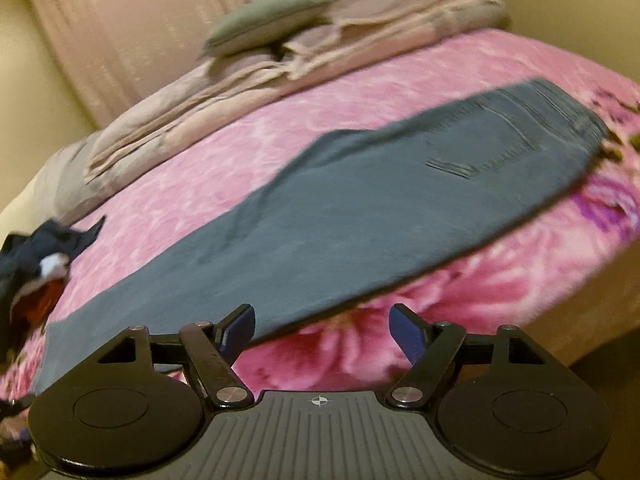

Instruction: Fold clothes

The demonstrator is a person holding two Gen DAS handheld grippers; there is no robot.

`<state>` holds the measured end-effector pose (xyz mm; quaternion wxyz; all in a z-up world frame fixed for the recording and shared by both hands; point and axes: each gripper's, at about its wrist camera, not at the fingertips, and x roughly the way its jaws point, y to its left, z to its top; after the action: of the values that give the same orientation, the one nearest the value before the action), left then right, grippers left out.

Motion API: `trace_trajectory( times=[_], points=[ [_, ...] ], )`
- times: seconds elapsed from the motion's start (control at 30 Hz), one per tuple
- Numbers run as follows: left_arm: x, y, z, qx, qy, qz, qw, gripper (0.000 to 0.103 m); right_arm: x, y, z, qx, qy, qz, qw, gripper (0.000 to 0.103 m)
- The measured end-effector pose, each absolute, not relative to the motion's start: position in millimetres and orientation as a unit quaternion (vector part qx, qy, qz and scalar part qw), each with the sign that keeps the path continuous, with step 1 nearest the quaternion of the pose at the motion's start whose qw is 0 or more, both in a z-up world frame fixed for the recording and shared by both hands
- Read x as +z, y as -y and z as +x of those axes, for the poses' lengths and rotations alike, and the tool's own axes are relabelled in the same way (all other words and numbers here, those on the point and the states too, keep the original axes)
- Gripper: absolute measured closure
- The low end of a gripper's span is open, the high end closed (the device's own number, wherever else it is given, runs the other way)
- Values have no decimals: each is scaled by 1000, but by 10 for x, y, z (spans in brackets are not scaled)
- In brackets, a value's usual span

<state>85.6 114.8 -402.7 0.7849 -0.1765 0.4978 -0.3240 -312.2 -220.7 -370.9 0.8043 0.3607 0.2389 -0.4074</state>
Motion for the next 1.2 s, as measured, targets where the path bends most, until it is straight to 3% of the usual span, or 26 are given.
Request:
trace_trajectory(
  times=[0.17, 0.37, 0.5, 0.6, 0.7, 1.2],
  points=[
    [-4178, -1181, 1116, -288, -521, -209, 776, 62, -3722, 2365, -3266, -419, -227, 385, 790, 26],
    [-3831, -625, 626, -300, -473, 40, 828, 61, -3591, 2312, -3418, -445, -248, 352, 785, 26],
    [-3675, -425, 163, -308, -437, 122, 836, 59, -3524, 2192, -3523, -449, -278, 323, 786, 26],
    [-3552, -349, -132, -332, -415, 147, 834, 58, -3449, 2035, -3627, -447, -301, 300, 787, 24],
    [-3439, -312, -382, -352, -387, 172, 835, 55, -3379, 1862, -3753, -448, -310, 274, 793, 7],
    [-3215, -307, -1224, -419, -326, 220, 818, 53, -3215, 1342, -4136, -446, -304, 249, 804, 7]
  ],
)
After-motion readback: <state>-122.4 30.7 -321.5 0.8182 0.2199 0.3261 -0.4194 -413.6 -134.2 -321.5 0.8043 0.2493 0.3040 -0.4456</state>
